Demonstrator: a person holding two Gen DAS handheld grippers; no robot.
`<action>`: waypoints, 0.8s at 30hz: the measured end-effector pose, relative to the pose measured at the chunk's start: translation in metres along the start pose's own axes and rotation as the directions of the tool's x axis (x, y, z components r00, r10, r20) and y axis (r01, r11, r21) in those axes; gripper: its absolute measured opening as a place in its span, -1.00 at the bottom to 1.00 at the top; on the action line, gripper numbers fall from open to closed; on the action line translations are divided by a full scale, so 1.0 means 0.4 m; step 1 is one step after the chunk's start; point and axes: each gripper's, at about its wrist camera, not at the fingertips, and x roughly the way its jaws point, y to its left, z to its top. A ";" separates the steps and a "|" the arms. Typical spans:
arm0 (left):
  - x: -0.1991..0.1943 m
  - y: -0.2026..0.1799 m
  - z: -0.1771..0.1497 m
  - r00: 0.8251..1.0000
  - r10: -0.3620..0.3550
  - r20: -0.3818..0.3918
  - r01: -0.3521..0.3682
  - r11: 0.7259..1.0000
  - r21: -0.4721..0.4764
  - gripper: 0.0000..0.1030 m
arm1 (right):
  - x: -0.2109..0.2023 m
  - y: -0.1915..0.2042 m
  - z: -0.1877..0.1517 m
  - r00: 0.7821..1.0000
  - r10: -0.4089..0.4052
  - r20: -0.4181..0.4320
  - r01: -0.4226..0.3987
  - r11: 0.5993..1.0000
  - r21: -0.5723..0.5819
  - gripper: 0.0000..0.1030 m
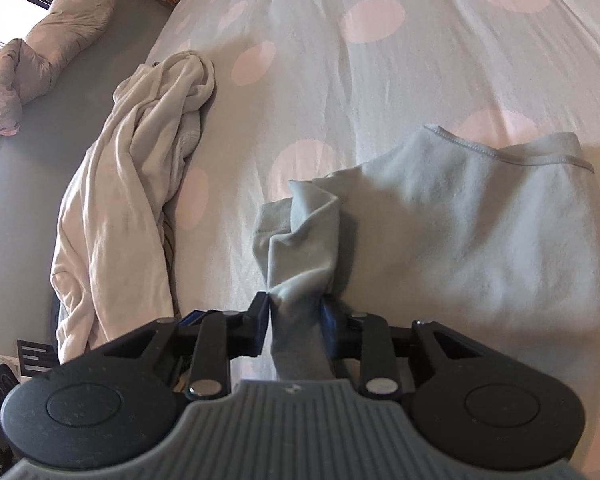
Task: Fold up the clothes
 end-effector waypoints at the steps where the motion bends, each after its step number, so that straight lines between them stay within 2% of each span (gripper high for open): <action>1: -0.005 -0.001 -0.001 1.000 -0.007 0.000 0.007 1.000 -0.005 -0.31 | -0.021 -0.003 -0.003 1.000 0.013 0.011 -0.013 1.000 -0.003 -0.23; 3: -0.013 -0.005 -0.003 1.000 -0.020 -0.011 0.020 1.000 -0.021 -0.31 | -0.064 -0.010 -0.014 0.999 0.023 0.038 -0.023 0.999 -0.023 -0.13; 7: -0.029 -0.030 -0.011 0.995 -0.069 -0.069 0.068 0.998 -0.016 -0.31 | -0.142 -0.031 -0.057 0.997 0.007 0.082 0.000 0.996 -0.087 -0.13; 9: -0.033 -0.047 -0.021 0.992 -0.060 -0.108 0.062 0.998 0.014 -0.31 | -0.173 -0.041 -0.097 0.996 -0.003 0.090 0.015 0.991 -0.135 -0.24; 14: -0.056 -0.082 -0.041 0.979 -0.047 -0.199 0.064 0.995 0.080 -0.30 | -0.231 -0.067 -0.221 0.990 -0.039 0.137 0.074 0.964 -0.255 -0.32; 17: -0.084 -0.122 -0.060 0.968 -0.060 -0.244 0.102 0.981 0.163 -0.30 | -0.241 -0.078 -0.294 0.990 -0.032 0.138 0.075 0.946 -0.316 -0.35; 20: -0.092 -0.177 -0.085 0.955 -0.050 -0.293 0.128 0.959 0.253 -0.30 | -0.231 -0.085 -0.350 0.993 -0.028 0.117 0.067 0.935 -0.347 -0.53; 24: -0.074 -0.234 -0.123 0.922 -0.009 -0.386 0.154 0.926 0.346 -0.30 | -0.228 -0.095 -0.402 0.985 -0.101 0.142 0.148 0.913 -0.379 -0.53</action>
